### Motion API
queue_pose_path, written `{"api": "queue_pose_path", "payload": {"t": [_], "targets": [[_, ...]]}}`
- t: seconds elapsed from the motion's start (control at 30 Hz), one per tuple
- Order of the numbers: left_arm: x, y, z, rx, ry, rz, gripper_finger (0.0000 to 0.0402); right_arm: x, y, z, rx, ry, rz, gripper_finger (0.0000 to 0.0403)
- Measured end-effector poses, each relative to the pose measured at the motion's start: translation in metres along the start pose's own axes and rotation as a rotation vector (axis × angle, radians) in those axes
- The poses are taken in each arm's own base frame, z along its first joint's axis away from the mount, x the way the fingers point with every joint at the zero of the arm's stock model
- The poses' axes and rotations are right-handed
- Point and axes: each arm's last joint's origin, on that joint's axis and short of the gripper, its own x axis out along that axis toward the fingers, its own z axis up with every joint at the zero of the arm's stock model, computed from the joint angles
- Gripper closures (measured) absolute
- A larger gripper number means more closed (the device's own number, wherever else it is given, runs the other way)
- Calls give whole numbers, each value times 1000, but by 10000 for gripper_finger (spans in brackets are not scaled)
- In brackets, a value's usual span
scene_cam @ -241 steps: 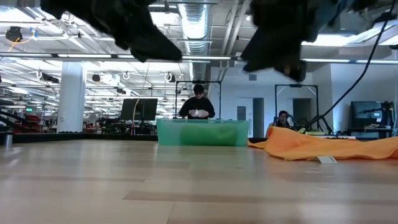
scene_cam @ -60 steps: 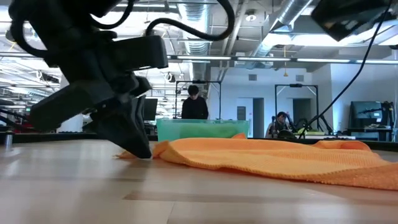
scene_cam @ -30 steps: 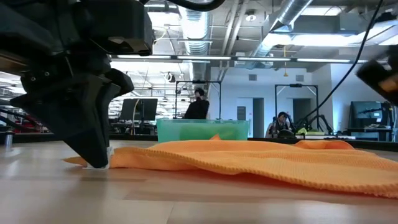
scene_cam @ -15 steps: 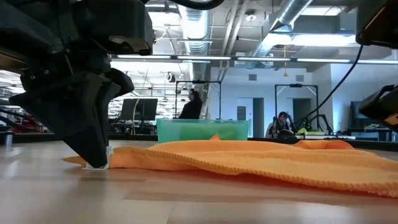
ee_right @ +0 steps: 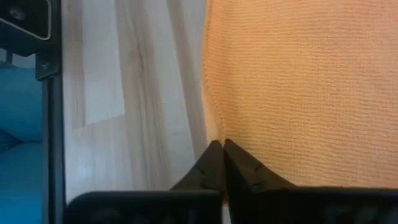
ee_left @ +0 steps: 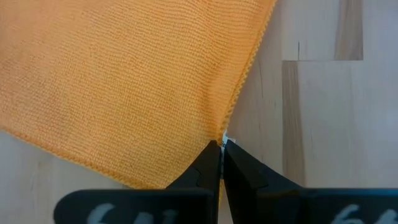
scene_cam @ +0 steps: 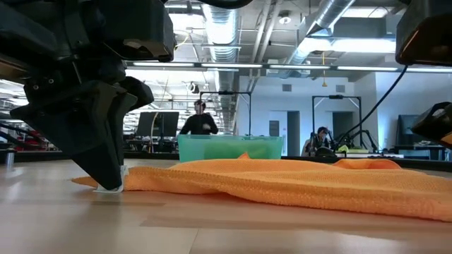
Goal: Roll microfiber towels into tight, uniform cylinder then place into a basket
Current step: Fold the orange towel
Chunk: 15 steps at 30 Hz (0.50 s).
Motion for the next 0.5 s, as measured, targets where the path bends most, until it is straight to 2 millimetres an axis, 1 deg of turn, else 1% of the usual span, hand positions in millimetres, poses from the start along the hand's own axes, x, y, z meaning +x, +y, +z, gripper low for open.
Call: {"api": "queue_pose_path", "payload": {"t": [0.07,0.17,0.23,0.3,0.37,0.5], "targets": [[0,0,0,23,1,0,397,0,1,0,-22,1,4,393],[0,0,0,72,4,-3,397,-2,2,-1,-26,7,14,385],[0,-1,0,93,16,-30,397,-6,7,-1,-36,23,21,384],[-2,-2,0,115,32,-73,397,-12,14,2,-51,47,22,391],[-4,-3,0,133,45,-121,397,-20,26,7,-70,67,25,396],[-15,-7,5,141,90,-168,397,-37,48,15,-116,93,8,389]]}}
